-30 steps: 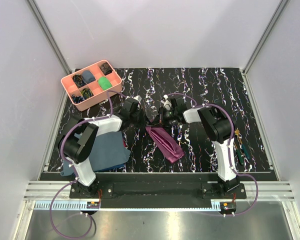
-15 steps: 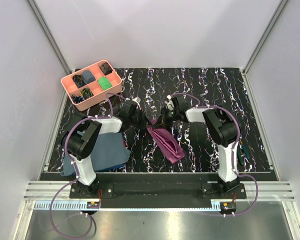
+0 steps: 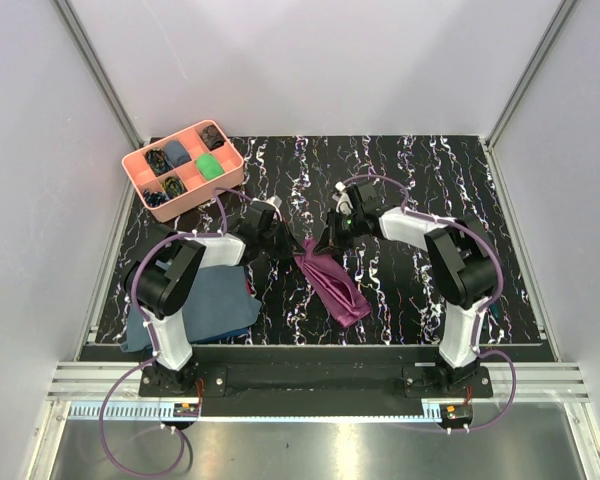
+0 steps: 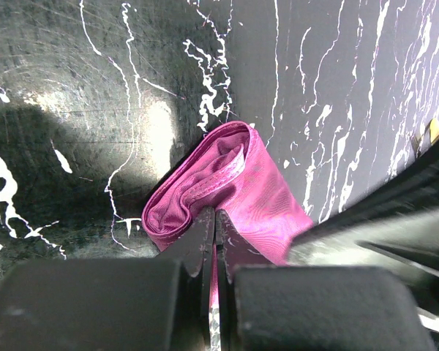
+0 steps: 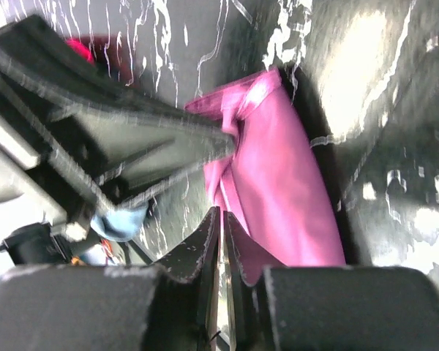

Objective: Fold the napkin into a case and place the utensils inside
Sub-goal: Stuff the smaller-rectangle-folded napkin at the center of the board.

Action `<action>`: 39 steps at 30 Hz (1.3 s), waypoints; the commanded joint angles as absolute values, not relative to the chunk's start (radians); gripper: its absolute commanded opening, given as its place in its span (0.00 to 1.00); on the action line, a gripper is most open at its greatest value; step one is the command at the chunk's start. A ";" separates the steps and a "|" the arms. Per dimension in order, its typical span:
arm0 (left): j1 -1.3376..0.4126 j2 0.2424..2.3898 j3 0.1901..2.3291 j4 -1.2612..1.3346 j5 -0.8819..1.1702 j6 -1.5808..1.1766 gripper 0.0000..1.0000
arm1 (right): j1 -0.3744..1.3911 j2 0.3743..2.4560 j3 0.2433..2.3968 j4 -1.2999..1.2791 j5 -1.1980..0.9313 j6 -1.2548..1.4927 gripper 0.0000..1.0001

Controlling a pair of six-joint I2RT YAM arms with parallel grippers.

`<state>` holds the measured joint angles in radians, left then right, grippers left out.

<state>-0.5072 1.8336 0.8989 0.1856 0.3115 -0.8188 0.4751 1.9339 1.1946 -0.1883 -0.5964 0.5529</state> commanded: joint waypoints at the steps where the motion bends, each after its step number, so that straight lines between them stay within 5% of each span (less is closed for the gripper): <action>1: -0.509 1.839 0.908 0.201 0.327 -0.801 0.00 | 0.482 1.829 1.132 -0.252 -0.571 0.465 0.13; 12: -0.511 1.844 0.934 0.187 0.314 -0.779 0.03 | 0.554 1.756 0.896 -0.091 -0.592 0.544 0.13; 16: -0.528 1.783 0.962 0.144 0.287 -0.738 0.39 | 0.565 1.738 0.858 -0.043 -0.572 0.572 0.13; 23: -0.569 1.632 0.983 0.003 0.224 -0.640 0.60 | 0.565 1.697 0.876 -0.105 -0.603 0.549 0.13; 28: -0.583 1.556 0.989 -0.164 0.167 -0.607 0.57 | 0.565 1.591 0.922 -0.267 -0.554 0.470 0.17; 34: -0.624 1.525 0.924 -0.206 0.192 -0.690 0.48 | 0.565 1.523 1.021 -0.564 -0.422 0.353 0.45; 39: -0.722 1.514 0.858 -0.132 0.224 -0.813 0.38 | 0.587 1.523 1.058 -0.707 -0.301 0.267 0.57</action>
<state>-0.6552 1.5566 0.9112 -0.1905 0.1974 -0.7067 0.5652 1.5471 1.0222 -0.5201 -0.4290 0.3740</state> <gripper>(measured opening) 0.435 0.536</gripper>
